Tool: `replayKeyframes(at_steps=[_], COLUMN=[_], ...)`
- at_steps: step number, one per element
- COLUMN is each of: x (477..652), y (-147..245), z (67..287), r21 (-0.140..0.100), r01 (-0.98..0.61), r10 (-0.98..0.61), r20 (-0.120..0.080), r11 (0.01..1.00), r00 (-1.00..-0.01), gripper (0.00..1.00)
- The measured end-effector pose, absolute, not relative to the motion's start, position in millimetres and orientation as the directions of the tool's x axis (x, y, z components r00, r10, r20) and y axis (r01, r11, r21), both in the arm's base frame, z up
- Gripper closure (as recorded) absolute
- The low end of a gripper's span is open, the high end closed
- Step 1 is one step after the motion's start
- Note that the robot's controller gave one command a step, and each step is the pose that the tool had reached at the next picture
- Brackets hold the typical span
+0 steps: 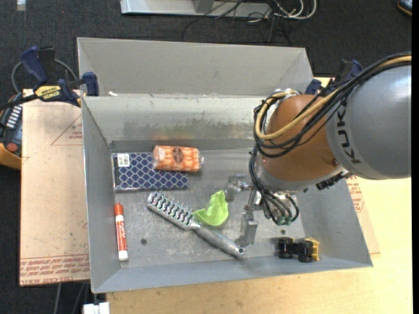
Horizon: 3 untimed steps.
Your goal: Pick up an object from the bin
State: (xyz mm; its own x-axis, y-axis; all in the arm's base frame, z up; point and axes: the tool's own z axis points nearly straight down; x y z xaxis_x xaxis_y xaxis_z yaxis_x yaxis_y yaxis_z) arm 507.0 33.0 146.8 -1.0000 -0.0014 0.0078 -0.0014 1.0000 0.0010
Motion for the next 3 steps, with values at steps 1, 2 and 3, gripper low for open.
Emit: replayKeyframes(at_steps=[1,2,3], x=[509.0,528.0,533.0], y=[32.7,57.6,61.8], z=[150.9,69.5,119.9], r21=[0.001,0.0,0.004], r01=[0.001,0.108,0.267], r10=[0.001,0.108,0.267], r20=[0.0,0.016,-0.004], r11=[1.0,0.994,0.964], r00=[-1.0,-0.994,-0.964], gripper=[0.0,0.0,0.0])
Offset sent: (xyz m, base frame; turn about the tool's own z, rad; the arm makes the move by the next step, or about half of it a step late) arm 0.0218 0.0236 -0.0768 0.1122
